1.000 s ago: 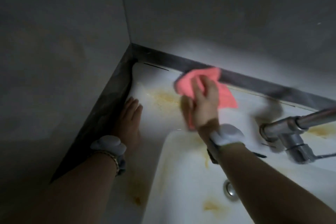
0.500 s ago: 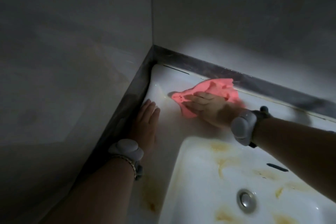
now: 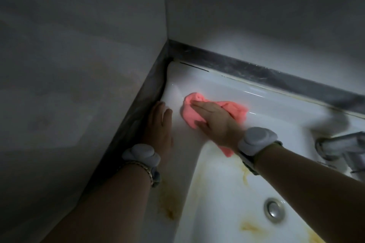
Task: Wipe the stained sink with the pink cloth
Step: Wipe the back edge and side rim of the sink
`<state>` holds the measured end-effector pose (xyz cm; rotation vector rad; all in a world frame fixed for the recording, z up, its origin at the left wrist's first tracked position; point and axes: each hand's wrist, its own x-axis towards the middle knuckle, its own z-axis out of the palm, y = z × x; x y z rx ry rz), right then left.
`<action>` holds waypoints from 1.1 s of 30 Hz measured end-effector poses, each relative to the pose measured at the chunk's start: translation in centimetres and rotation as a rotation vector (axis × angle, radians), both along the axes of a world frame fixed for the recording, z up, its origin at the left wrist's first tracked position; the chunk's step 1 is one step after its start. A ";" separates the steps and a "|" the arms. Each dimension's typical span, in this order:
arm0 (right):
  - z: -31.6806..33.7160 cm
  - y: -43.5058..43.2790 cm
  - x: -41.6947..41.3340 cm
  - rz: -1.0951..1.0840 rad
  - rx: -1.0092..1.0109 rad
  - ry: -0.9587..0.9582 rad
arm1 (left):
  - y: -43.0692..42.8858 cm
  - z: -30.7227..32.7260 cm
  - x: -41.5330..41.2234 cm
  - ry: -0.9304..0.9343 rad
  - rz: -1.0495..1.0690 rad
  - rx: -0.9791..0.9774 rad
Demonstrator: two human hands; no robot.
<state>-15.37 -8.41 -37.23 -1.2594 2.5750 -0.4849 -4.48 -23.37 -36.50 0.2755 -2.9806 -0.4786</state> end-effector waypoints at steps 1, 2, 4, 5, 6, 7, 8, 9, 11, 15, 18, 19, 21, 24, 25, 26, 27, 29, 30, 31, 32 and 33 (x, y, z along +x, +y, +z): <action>-0.2 -0.8 0.1 -0.003 0.008 0.027 | 0.0 -0.1 -0.2 0.042 -0.015 0.003; -0.4 -1.8 0.4 -0.019 0.002 0.039 | 0.0 -0.2 -0.3 0.052 -0.013 0.001; -0.7 -3.7 1.2 -0.069 -0.008 0.036 | -0.3 -0.3 -0.5 0.005 0.016 0.033; -0.8 -4.0 2.1 -0.081 0.007 0.029 | -0.4 -0.3 -0.4 -0.023 0.041 0.077; -0.9 -3.7 3.2 -0.076 0.012 0.036 | -0.3 -0.2 -0.4 0.002 0.059 0.102; -0.9 -2.8 4.5 -0.061 -0.011 0.042 | -0.1 -0.1 -0.4 0.025 0.064 0.107; -0.8 -1.7 5.9 -0.050 -0.046 0.048 | 0.1 0.1 -0.6 0.042 0.064 0.106; -0.5 -0.5 7.0 -0.035 -0.074 0.059 | 0.3 0.3 -0.7 0.064 0.043 0.076; -0.4 0.5 6.4 -0.022 -0.086 0.147 | 0.2 0.3 -0.8 0.117 0.016 0.024; 0.0 -1.9 2.3 -0.176 -0.138 0.119 | -0.5 -0.3 -0.6 0.106 -0.015 -0.001; -0.9 -1.5 3.8 -0.122 -0.059 0.045 | -0.1 0.2 -0.9 0.137 0.021 0.015; -0.9 -0.4 4.0 -0.081 -0.006 0.059 | 0.1 0.4 -0.9 0.128 0.026 0.026; -0.1 2.0 2.2 -0.056 0.134 0.089 | 0.3 0.5 -0.9 0.141 -0.005 0.049; 1.7 4.6 0.3 -0.144 0.298 0.146 | 0.1 0.3 -0.9 0.193 -0.011 0.025; 2.0 4.9 0.9 -0.174 0.305 0.202 | 0.1 0.3 -0.9 0.209 -0.005 0.016; 2.4 5.1 1.6 -0.220 0.312 0.230 | 0.1 0.3 -0.8 0.212 0.002 0.024; 2.4 5.2 2.2 -0.260 0.292 0.239 | 0.1 0.3 -0.9 0.217 0.012 0.038; 2.4 5.3 2.4 -0.271 0.269 0.237 | 0.2 0.3 -0.9 0.227 0.027 0.054; 2.5 5.0 2.2 -0.254 0.249 0.234 | 0.2 0.2 -1.0 0.247 0.026 0.047; 2.5 4.8 1.7 -0.233 0.217 0.226 | 0.2 0.1 -1.1 0.265 0.019 0.039; 2.3 4.6 1.3 -0.202 0.203 0.212 | 0.1 0.0 -1.1 0.279 0.011 0.026; 2.0 4.4 1.0 -0.167 0.224 0.183 | 0.0 -0.1 -1.1 0.282 0.007 0.019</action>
